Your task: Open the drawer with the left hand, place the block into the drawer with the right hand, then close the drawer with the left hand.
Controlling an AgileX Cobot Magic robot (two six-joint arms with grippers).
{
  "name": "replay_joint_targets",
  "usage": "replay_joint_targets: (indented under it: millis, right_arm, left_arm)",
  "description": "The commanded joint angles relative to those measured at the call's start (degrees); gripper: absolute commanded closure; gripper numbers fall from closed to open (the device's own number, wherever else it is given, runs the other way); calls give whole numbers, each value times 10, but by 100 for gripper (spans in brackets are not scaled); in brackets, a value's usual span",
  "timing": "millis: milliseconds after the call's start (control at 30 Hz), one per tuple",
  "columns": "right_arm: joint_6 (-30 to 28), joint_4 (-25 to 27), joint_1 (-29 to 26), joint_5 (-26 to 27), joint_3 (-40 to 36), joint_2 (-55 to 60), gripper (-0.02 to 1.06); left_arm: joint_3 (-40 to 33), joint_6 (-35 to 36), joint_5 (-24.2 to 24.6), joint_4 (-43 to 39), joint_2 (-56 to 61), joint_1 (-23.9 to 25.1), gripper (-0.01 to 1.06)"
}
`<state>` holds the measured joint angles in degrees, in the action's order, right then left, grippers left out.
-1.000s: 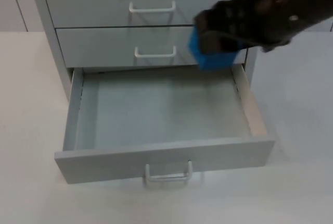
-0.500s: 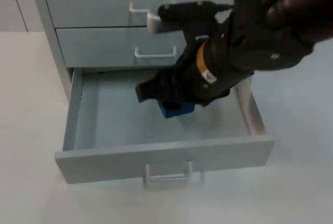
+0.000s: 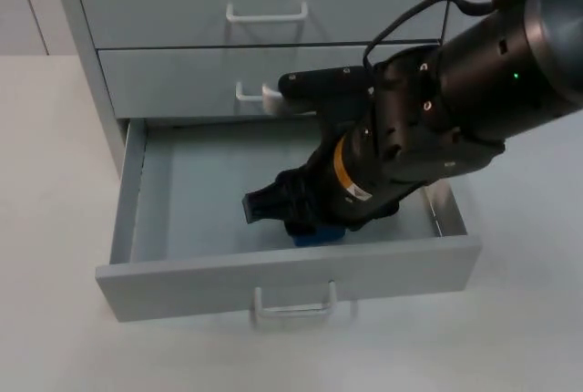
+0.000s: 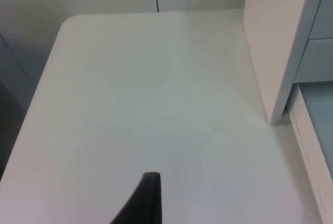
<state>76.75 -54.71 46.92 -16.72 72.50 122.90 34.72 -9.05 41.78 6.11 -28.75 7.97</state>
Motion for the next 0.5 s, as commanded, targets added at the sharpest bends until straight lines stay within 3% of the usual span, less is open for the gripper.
replay_joint_targets:
  millis: [0,67,100,200,267,467]
  right_arm:
    - [3,-6,3,1,7,1,78]
    - [3,-6,3,0,7,1,54]
    - [3,-6,3,0,7,1,54]
    - [3,-6,3,-2,7,1,34]
    - [5,-6,3,-3,7,1,29]
    - [5,0,7,-32,6,-16,30]
  left_arm:
    - [-2,5,-5,9,2,2,0]
    - [-2,5,-5,9,2,2,0]
    - [-2,5,-5,9,2,2,0]
    - [-2,5,-5,9,2,2,0]
    - [-2,5,-5,9,2,2,0]
    - [-2,5,-5,9,2,2,0]
